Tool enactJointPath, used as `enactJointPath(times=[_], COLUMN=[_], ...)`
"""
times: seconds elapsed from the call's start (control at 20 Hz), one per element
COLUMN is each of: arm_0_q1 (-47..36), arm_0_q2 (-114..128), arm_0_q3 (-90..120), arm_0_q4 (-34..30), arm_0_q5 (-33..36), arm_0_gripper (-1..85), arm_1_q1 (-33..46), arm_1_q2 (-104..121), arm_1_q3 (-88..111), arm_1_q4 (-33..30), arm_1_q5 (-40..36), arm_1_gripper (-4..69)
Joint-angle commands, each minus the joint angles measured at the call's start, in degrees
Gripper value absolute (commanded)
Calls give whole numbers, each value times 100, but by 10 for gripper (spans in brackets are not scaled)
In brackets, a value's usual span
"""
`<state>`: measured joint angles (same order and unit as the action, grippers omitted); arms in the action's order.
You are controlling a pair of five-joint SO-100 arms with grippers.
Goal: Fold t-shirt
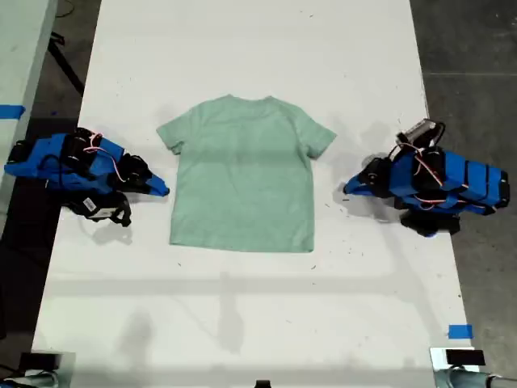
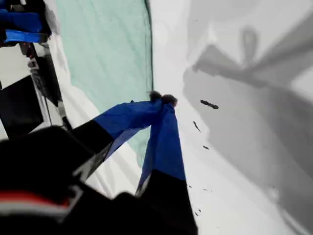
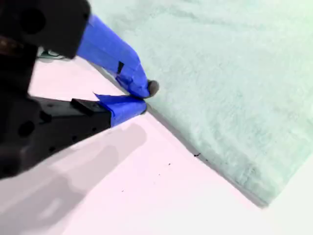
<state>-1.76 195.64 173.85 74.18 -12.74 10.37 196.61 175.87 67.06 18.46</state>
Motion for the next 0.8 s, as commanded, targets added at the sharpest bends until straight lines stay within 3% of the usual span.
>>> enactJointPath(times=[0.0,0.15,0.5,0.75], arm_0_q1=[-562,-1160,-2285,-2971], arm_0_q2=[35,-114,-2637,-4236], arm_0_q3=[-334,-984,-2936,-4412], arm_0_q4=[-396,-290,-457,-237], arm_0_q5=[369,949,2048,2725], arm_0_gripper=[0,0,0,0], arm_1_q1=[105,290,1037,1512], arm_1_q2=[9,-202,-3076,-4535], arm_1_q3=[-589,-1090,-3560,-5194], arm_1_q4=[-633,-703,-782,-334], arm_1_q5=[-325,-721,-2101,-2883], arm_1_gripper=[-9,-8,-8,-8])
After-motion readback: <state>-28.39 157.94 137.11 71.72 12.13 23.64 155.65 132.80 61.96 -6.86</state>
